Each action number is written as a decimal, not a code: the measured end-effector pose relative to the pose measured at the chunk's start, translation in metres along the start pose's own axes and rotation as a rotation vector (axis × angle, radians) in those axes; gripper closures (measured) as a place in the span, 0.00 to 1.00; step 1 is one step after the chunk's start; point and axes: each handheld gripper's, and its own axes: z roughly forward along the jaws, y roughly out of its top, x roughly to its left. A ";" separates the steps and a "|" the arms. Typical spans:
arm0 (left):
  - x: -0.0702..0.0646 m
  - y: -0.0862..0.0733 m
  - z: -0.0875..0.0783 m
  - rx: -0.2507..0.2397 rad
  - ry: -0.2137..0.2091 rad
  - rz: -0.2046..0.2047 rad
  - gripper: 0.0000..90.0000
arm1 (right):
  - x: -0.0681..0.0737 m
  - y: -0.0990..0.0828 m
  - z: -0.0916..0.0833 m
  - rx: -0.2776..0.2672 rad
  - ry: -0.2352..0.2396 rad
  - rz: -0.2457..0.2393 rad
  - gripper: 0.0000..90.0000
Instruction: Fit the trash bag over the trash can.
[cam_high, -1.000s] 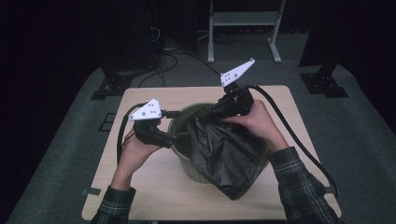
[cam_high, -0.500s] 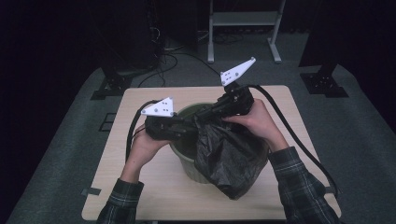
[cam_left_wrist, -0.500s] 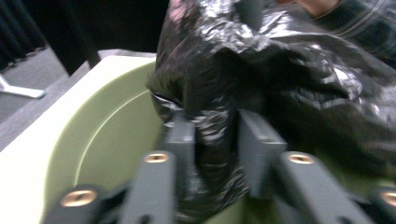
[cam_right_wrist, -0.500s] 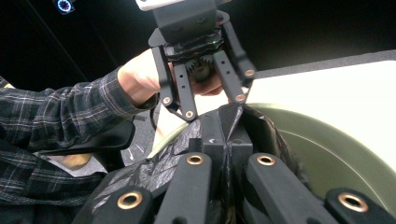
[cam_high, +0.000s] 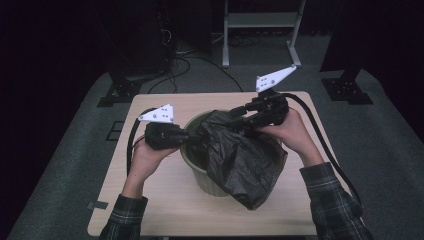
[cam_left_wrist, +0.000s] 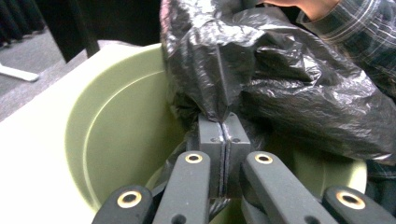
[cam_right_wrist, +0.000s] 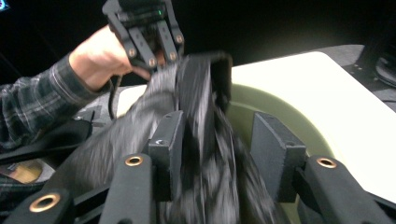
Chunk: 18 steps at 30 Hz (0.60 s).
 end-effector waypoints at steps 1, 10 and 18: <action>0.001 0.000 -0.001 -0.001 0.004 -0.002 0.99 | 0.000 -0.004 -0.005 -0.006 -0.012 0.006 0.57; 0.006 -0.005 -0.006 0.012 0.043 -0.023 0.99 | 0.006 -0.040 -0.042 -0.041 -0.084 0.014 0.51; 0.008 -0.009 -0.007 0.017 0.053 -0.037 0.99 | 0.010 -0.076 -0.059 -0.030 -0.109 0.064 0.58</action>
